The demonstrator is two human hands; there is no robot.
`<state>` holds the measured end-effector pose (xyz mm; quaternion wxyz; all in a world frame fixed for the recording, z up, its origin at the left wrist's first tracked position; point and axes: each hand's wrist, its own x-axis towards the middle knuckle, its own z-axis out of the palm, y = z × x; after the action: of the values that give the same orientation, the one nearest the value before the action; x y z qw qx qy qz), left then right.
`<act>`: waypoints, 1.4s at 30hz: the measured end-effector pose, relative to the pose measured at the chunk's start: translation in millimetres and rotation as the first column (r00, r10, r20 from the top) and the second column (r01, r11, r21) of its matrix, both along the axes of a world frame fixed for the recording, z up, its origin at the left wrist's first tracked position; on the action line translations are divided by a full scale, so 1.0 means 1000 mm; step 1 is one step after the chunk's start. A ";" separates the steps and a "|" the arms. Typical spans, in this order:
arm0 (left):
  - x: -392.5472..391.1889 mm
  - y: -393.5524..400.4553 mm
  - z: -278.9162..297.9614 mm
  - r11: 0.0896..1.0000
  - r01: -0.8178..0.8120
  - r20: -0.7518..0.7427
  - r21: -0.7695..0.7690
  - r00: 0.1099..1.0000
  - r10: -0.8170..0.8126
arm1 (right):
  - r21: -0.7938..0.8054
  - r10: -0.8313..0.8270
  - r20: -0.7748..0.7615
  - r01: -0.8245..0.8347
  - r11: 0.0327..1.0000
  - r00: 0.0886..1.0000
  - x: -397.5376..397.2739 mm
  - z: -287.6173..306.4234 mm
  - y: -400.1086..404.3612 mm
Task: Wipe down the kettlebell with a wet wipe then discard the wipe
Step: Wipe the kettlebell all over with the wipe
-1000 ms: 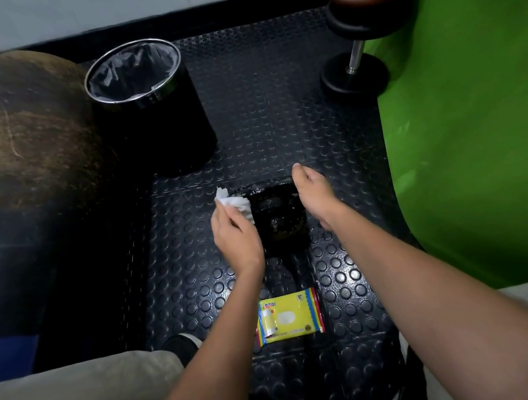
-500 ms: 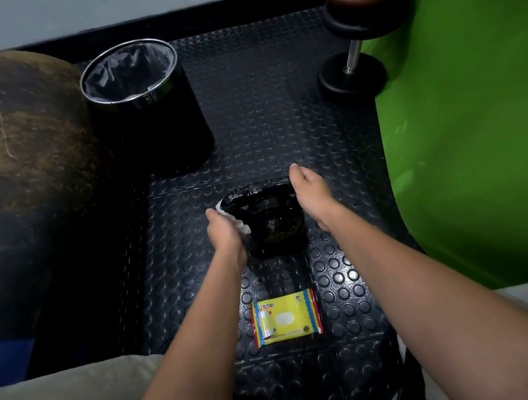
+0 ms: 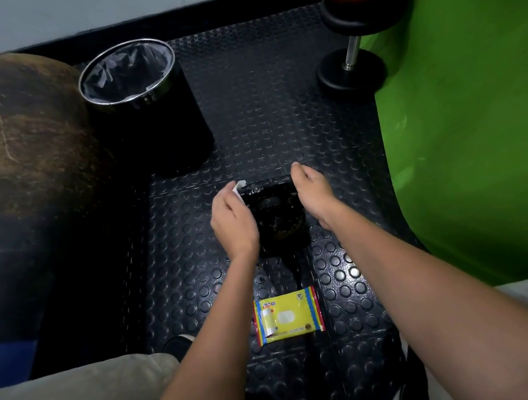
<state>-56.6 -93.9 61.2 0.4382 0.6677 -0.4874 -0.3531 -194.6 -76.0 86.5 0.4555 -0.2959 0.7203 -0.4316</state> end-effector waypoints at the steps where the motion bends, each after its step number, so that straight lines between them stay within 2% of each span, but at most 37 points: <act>1: 0.000 0.003 -0.004 0.999 0.013 0.017 -0.041 1.000 -0.012 | 0.002 0.001 0.000 -0.001 1.000 1.000 0.000 0.000 0.000; 4: -0.001 0.007 -0.013 0.998 -0.053 -0.042 -0.041 0.998 0.052 | 0.000 0.012 -0.017 -0.012 1.000 1.000 0.001 0.000 0.000; 6: -0.004 0.006 -0.011 0.984 -0.157 -0.175 0.087 0.970 0.170 | -0.003 0.016 -0.026 -0.017 1.000 1.000 0.000 -0.001 -0.001; 8: -0.002 -0.001 -0.011 0.932 -0.224 -0.301 0.283 0.903 0.308 | 0.000 0.020 -0.031 -0.020 1.000 0.999 0.000 -0.001 -0.002; 10: 0.005 -0.007 -0.016 0.896 -0.152 -0.422 0.416 0.841 0.338 | -0.001 0.017 -0.019 -0.018 1.000 1.000 0.001 -0.001 -0.003; 13: 0.014 -0.008 -0.023 0.884 0.014 -0.616 0.467 0.723 0.313 | 0.000 0.014 -0.017 -0.014 1.000 1.000 0.001 -0.001 -0.003; 16: 0.021 -0.017 -0.024 0.876 0.096 -0.685 0.472 0.666 0.295 | 0.002 0.024 -0.031 -0.024 1.000 0.999 0.001 -0.001 -0.002; 17: 0.024 -0.021 -0.025 0.877 0.125 -0.683 0.464 0.681 0.265 | 0.002 0.026 -0.031 -0.026 1.000 0.999 0.000 -0.002 -0.002; 20: 0.034 -0.035 -0.028 0.881 0.166 -0.589 0.442 0.795 0.146 | 0.010 0.026 -0.022 -0.026 1.000 0.999 0.000 -0.001 -0.002; 24: 0.034 -0.039 -0.013 0.870 0.216 -0.533 0.443 0.844 0.062 | 0.012 0.011 -0.011 -0.011 1.000 1.000 -0.002 -0.001 -0.001; 27: 0.027 -0.041 0.004 0.886 0.259 -0.350 0.385 0.929 -0.120 | 0.015 0.009 -0.013 -0.009 1.000 1.000 -0.003 -0.002 0.000; 29: 0.023 -0.040 0.011 0.899 0.272 -0.177 0.344 0.959 -0.222 | 0.022 0.014 -0.014 -0.013 1.000 1.000 -0.003 -0.001 0.000; 32: 0.016 -0.034 0.016 0.916 0.323 0.115 0.238 0.927 -0.356 | 0.035 0.026 -0.010 -0.026 0.999 1.000 -0.004 0.000 -0.002; 36: 0.011 -0.015 0.003 0.882 0.460 0.431 -0.101 0.819 -0.378 | 0.027 0.021 -0.017 -0.020 0.999 1.000 -0.003 0.000 -0.004; 38: 0.010 -0.005 -0.010 0.869 0.456 0.477 -0.192 0.817 -0.324 | 0.025 0.018 -0.036 -0.017 1.000 0.999 -0.002 -0.002 -0.005; 42: 0.007 0.008 -0.027 0.908 0.338 0.368 -0.247 0.900 -0.235 | 0.025 0.037 -0.049 -0.036 0.999 0.998 -0.001 -0.002 -0.005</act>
<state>-49.3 -85.9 34.2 0.3906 0.5616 -0.6960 -0.2182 -195.4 -80.7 84.1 0.4490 -0.3140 0.7309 -0.4070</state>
